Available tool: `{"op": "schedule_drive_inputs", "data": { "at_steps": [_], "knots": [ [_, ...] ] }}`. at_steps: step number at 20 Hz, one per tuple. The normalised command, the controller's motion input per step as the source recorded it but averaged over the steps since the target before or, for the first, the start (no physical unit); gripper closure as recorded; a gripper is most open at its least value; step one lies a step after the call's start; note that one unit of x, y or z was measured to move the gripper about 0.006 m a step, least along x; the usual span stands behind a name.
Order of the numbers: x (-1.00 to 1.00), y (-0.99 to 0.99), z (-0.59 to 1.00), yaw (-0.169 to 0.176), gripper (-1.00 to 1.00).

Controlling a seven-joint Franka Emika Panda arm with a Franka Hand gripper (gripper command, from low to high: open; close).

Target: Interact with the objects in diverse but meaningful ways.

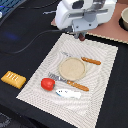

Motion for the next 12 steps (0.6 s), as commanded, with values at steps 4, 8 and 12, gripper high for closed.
{"op": "schedule_drive_inputs", "data": {
  "at_steps": [4,8,12],
  "knots": [
    [0.12,-0.25,-0.34,-0.005,1.0],
    [-0.01,-0.38,-0.4,-0.031,1.0],
    [-0.04,-0.5,-0.35,-0.032,1.0]
  ]
}}
